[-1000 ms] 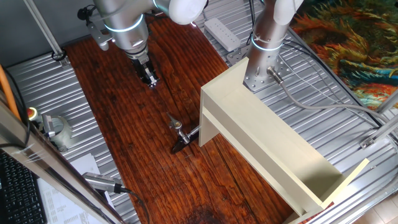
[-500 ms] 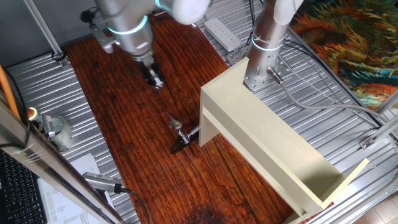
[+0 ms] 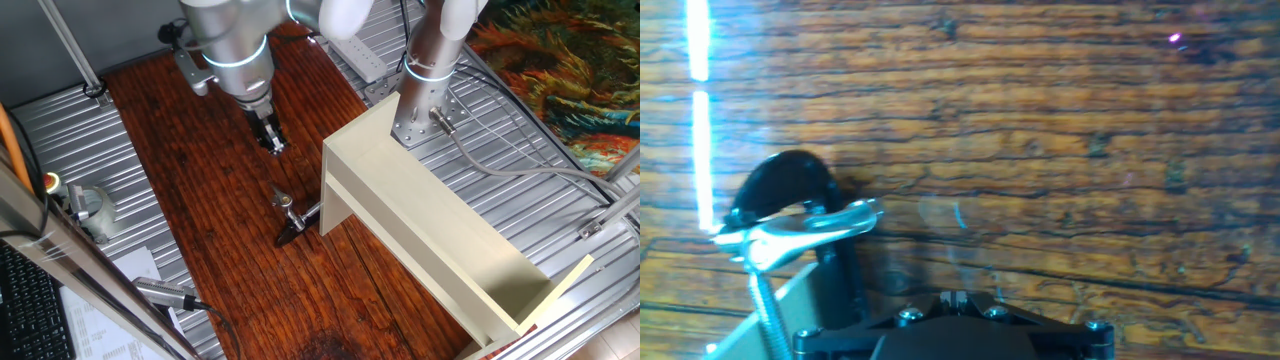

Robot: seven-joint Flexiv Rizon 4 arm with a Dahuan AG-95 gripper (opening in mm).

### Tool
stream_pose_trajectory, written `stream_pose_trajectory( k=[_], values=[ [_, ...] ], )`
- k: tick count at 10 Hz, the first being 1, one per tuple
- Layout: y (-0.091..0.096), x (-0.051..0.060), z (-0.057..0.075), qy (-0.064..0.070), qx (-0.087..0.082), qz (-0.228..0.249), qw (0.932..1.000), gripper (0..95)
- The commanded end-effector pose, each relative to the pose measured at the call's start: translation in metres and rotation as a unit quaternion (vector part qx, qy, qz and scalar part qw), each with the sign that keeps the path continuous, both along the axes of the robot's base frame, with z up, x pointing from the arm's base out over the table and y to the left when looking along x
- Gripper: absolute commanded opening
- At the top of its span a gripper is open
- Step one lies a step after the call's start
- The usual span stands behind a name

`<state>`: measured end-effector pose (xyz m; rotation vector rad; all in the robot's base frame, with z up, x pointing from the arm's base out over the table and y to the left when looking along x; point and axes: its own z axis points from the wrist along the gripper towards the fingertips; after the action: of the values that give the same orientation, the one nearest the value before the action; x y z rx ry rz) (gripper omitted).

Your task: Turn on the water tap

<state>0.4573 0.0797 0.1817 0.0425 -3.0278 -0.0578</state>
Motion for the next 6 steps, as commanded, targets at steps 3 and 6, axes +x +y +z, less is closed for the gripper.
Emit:
stream_pose_trajectory(
  k=[3,6],
  values=[
    [0.0001,-0.0008,-0.0013,-0.016,0.001,0.01,0.9998,0.0],
    [0.0001,-0.0008,-0.0013,-0.013,0.002,0.009,0.9999,0.0]
  ],
)
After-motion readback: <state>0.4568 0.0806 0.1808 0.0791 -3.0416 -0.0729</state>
